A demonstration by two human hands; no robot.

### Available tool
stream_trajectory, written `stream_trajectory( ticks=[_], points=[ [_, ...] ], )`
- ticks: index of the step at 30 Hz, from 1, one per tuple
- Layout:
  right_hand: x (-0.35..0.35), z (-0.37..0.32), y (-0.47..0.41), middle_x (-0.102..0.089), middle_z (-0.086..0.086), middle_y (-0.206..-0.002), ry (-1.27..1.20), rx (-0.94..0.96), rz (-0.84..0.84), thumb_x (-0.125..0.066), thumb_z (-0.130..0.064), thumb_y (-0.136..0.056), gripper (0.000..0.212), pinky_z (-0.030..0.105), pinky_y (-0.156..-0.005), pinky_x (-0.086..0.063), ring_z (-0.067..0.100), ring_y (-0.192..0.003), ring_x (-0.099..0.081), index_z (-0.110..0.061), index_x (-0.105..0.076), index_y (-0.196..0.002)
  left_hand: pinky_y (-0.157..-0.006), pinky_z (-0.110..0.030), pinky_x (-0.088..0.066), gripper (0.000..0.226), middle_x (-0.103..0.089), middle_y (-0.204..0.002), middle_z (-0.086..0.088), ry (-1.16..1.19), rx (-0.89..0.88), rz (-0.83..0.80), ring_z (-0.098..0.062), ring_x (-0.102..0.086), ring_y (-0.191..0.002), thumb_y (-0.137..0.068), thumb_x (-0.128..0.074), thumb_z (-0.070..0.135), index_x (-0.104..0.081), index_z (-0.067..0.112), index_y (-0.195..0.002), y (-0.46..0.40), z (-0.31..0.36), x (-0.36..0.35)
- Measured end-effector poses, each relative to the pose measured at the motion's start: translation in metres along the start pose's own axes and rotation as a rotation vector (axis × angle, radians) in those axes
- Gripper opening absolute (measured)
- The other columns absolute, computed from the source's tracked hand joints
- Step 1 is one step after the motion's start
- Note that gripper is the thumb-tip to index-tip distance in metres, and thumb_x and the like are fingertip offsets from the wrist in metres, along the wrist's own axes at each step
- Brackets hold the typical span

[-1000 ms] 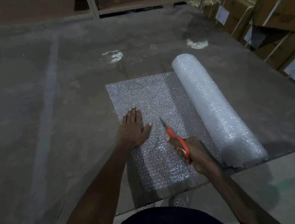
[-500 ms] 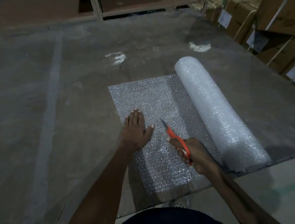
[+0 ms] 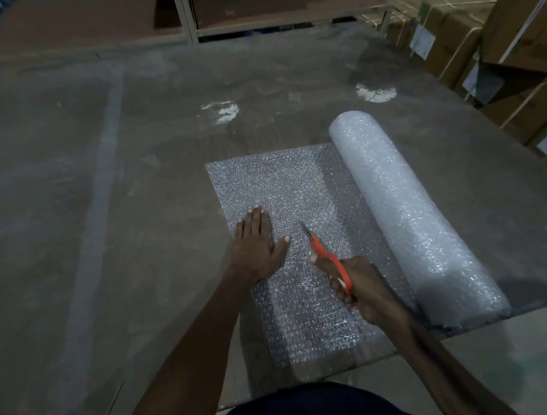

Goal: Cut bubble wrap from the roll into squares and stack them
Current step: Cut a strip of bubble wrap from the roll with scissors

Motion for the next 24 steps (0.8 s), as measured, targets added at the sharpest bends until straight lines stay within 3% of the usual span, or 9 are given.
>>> stream_trajectory(
  ticks=[4, 9, 13, 16, 19, 24],
  points=[
    [-0.003, -0.008, -0.003, -0.051, 0.003, -0.048, 0.009, 0.012, -0.001, -0.083, -0.033, -0.082, 0.037, 0.018, -0.038, -0.029, 0.010, -0.034, -0.040, -0.011, -0.063, -0.059, -0.123, -0.041, 0.007, 0.083, 0.008, -0.166, -0.017, 0.004, 0.003, 0.004, -0.028, 0.009, -0.153, -0.102, -0.017, 0.063, 0.003, 0.004, -0.158, 0.001, 0.000, 0.001],
    [-0.005, -0.009, -0.010, -0.050, 0.006, -0.050, 0.007, 0.014, -0.008, -0.083, -0.031, -0.082, 0.036, 0.018, -0.037, -0.027, 0.010, -0.033, -0.039, -0.009, -0.062, -0.063, -0.124, -0.043, 0.005, 0.086, 0.009, -0.166, -0.016, 0.003, 0.008, -0.003, -0.028, 0.009, -0.153, -0.099, -0.012, 0.067, 0.003, 0.006, -0.158, -0.001, -0.002, -0.001],
    [-0.004, -0.006, -0.011, -0.050, 0.008, -0.053, -0.010, 0.020, -0.020, -0.083, -0.027, -0.082, 0.031, 0.019, -0.037, -0.027, 0.011, -0.035, -0.039, -0.002, -0.065, -0.076, -0.123, -0.041, 0.008, 0.087, 0.010, -0.166, -0.015, 0.017, 0.001, -0.031, -0.027, 0.010, -0.153, -0.098, -0.012, 0.067, 0.003, 0.006, -0.158, -0.005, -0.005, -0.003],
    [-0.004, -0.006, -0.011, -0.051, 0.005, -0.050, -0.014, 0.019, -0.026, -0.082, -0.029, -0.082, 0.033, 0.019, -0.038, -0.028, 0.011, -0.035, -0.039, -0.008, -0.063, -0.067, -0.124, -0.045, 0.004, 0.088, 0.005, -0.166, -0.016, 0.011, 0.009, -0.011, -0.029, 0.007, -0.154, -0.098, -0.008, 0.067, -0.002, 0.004, -0.158, -0.012, -0.011, 0.004],
    [-0.005, -0.011, -0.013, -0.051, 0.005, -0.050, -0.013, 0.003, -0.008, -0.083, -0.034, -0.082, 0.035, 0.020, -0.041, -0.028, 0.012, -0.036, -0.039, -0.007, -0.064, -0.069, -0.124, -0.048, -0.001, 0.092, -0.002, -0.166, -0.019, -0.029, 0.026, 0.012, -0.032, 0.001, -0.153, -0.093, -0.001, 0.067, -0.008, 0.002, -0.158, -0.025, -0.022, 0.015],
    [-0.010, -0.016, -0.017, -0.051, 0.005, -0.049, -0.014, -0.011, -0.008, -0.082, -0.032, -0.082, 0.035, 0.018, -0.037, -0.028, 0.011, -0.034, -0.039, -0.006, -0.063, -0.068, -0.124, -0.049, -0.001, 0.089, 0.001, -0.166, -0.019, 0.002, -0.006, 0.002, -0.032, 0.003, -0.153, -0.097, -0.011, 0.066, -0.006, 0.002, -0.158, -0.043, -0.032, 0.021]
  ],
)
Point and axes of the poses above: each hand's wrist, its own y-axis away from the middle knuckle, its own x-axis out of the back of the hand, z = x × y, the point moved 9 cm from there along -y, towards the middle knuckle
